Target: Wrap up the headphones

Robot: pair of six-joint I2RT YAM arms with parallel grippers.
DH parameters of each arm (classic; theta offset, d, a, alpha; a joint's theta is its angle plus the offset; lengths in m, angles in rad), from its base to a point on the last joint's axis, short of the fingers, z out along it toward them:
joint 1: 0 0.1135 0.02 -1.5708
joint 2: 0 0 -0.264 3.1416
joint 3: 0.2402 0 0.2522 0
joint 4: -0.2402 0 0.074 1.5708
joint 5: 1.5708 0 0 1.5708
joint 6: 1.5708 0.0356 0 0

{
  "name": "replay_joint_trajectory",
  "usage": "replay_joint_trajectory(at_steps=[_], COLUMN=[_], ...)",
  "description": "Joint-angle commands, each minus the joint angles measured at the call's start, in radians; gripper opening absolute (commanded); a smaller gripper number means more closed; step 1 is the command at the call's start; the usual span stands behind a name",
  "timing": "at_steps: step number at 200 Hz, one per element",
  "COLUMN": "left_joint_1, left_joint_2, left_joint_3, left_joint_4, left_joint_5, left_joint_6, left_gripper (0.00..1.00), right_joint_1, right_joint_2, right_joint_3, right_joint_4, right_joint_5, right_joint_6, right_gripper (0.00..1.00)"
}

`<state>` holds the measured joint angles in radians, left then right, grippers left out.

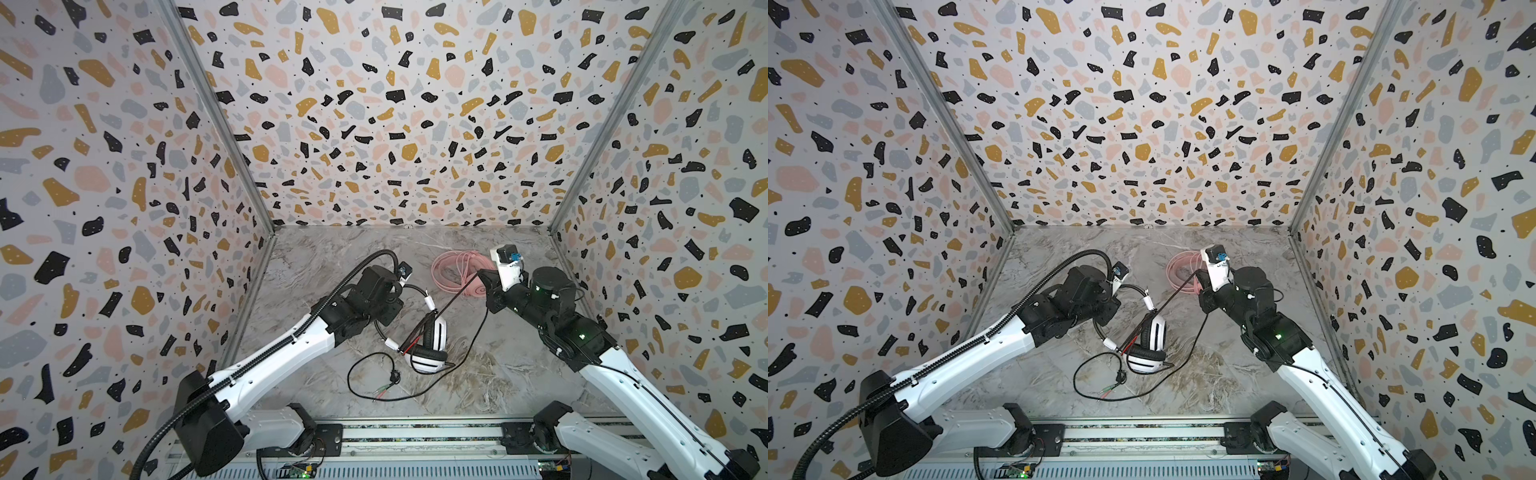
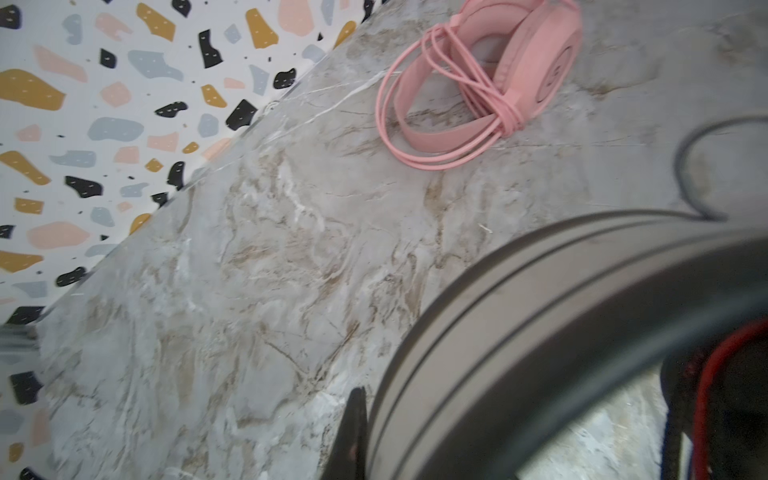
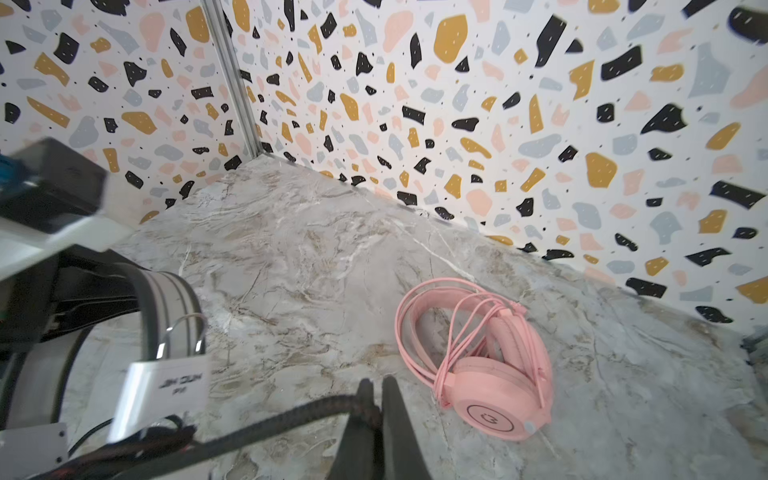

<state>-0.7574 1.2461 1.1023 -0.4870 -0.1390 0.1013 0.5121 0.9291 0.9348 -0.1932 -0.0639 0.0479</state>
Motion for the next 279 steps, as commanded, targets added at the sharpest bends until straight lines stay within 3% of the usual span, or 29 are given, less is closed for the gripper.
replay_joint_trajectory(at_steps=[1,33,77,95,127,194,258,279], left_joint_1=[0.001,0.003,0.004,0.003,0.003,0.003,0.003,0.004], left_joint_2=[-0.073,-0.159,-0.203,-0.18,-0.124,-0.099,-0.105,-0.106], left_joint_3=[0.003,-0.017,0.019,0.056,0.115,0.141,0.191,0.23], left_joint_4=[0.025,0.113,0.216,0.235,0.233,0.263,0.297,0.278], left_joint_5=[0.221,0.265,0.401,0.463,0.484,0.542,0.565,0.521], left_joint_6=[0.037,-0.027,-0.127,-0.167,-0.225,-0.311,-0.372,-0.379], left_gripper=[0.0,0.0,0.0,0.0,0.0,0.0,0.0,0.0], right_joint_1=[-0.048,-0.051,-0.046,-0.039,-0.032,-0.028,-0.016,-0.015], right_joint_2=[0.027,0.058,0.045,0.039,0.059,0.206,0.376,0.418], right_joint_3=[-0.027,-0.133,-0.323,-0.37,-0.403,-0.478,-0.489,-0.518], right_joint_4=[0.1,0.162,0.371,0.449,0.517,0.876,1.054,1.115], right_joint_5=[-0.072,-0.134,-0.43,-0.497,-0.526,-0.557,-0.53,-0.541], right_joint_6=[0.04,0.079,0.155,0.177,0.183,0.28,0.31,0.334], right_gripper=[0.0,0.0,0.05,0.1,0.19,0.41,0.46,0.46])
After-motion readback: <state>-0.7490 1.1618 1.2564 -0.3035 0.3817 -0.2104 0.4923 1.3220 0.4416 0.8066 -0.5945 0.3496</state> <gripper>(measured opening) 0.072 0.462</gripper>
